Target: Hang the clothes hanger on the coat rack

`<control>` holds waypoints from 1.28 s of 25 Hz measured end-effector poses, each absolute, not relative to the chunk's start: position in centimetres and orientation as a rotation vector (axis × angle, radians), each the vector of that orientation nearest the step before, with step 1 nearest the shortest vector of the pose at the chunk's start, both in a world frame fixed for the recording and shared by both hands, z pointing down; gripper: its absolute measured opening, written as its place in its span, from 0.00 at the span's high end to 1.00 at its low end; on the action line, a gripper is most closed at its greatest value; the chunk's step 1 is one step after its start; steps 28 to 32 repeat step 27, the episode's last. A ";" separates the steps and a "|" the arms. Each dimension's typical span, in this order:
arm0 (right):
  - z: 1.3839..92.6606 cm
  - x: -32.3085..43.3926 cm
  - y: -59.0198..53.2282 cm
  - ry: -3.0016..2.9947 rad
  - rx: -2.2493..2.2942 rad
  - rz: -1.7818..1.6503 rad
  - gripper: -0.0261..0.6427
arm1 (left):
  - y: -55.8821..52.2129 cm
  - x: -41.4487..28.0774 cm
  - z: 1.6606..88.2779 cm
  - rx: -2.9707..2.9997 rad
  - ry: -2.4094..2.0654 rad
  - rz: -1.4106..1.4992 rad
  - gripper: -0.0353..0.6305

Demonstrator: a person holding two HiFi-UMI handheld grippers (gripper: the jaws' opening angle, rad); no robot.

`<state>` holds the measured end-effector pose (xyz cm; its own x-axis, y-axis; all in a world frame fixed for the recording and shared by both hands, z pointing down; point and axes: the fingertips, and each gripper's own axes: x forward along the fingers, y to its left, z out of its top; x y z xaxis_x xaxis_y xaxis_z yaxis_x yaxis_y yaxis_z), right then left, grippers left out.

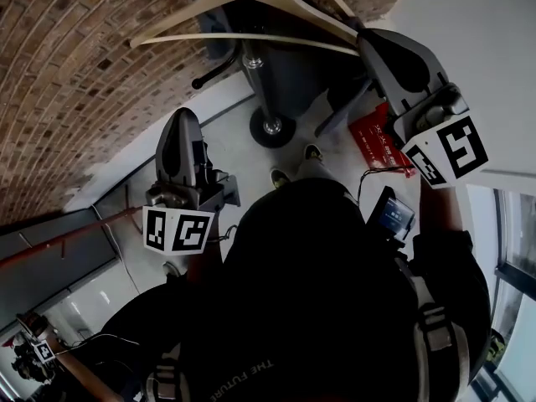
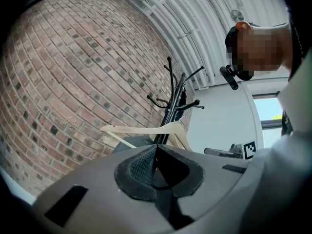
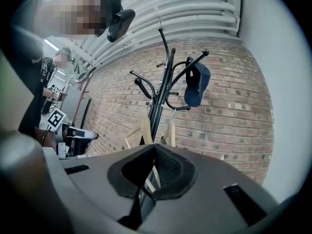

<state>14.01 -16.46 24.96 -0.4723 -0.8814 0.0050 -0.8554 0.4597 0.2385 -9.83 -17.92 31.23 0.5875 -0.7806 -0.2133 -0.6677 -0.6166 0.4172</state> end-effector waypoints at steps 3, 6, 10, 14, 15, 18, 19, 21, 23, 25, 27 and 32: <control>25.7 14.6 -16.9 -2.577 1.574 -0.244 0.93 | -17.9 -9.9 31.2 2.527 -1.193 -0.540 0.92; 25.7 14.6 -17.2 -2.585 1.562 -0.242 0.93 | -18.1 -9.8 31.2 2.529 -1.200 -0.536 0.92; 26.3 14.2 -17.6 -2.591 1.513 -0.245 0.93 | -18.3 -9.5 31.5 2.526 -1.203 -0.530 0.91; 26.4 14.1 -17.9 -2.580 1.486 -0.262 0.93 | -18.6 -9.1 31.5 2.529 -1.195 -0.525 0.92; 26.4 14.1 -18.0 -2.583 1.485 -0.261 0.93 | -18.7 -9.1 31.4 2.531 -1.194 -0.526 0.92; 26.7 14.1 -18.2 -2.580 1.480 -0.256 0.93 | -18.8 -8.9 31.4 2.533 -1.192 -0.524 0.92; 26.7 14.1 -18.2 -2.581 1.476 -0.255 0.93 | -18.7 -9.0 31.4 2.531 -1.193 -0.523 0.92; 26.7 14.0 -18.2 -2.582 1.465 -0.258 0.93 | -18.7 -9.0 31.4 2.529 -1.197 -0.522 0.92; 26.7 13.9 -18.2 -2.576 1.454 -0.270 0.93 | -18.7 -8.9 31.5 2.530 -1.196 -0.523 0.92; 26.7 13.9 -18.2 -2.566 1.450 -0.279 0.93 | -18.8 -8.7 31.5 2.535 -1.190 -0.524 0.92; 26.8 13.9 -18.2 -2.561 1.451 -0.282 0.93 | -18.7 -8.7 31.5 2.540 -1.185 -0.522 0.92; 26.8 13.9 -18.2 -2.561 1.451 -0.282 0.93 | -18.7 -8.7 31.5 2.540 -1.185 -0.522 0.92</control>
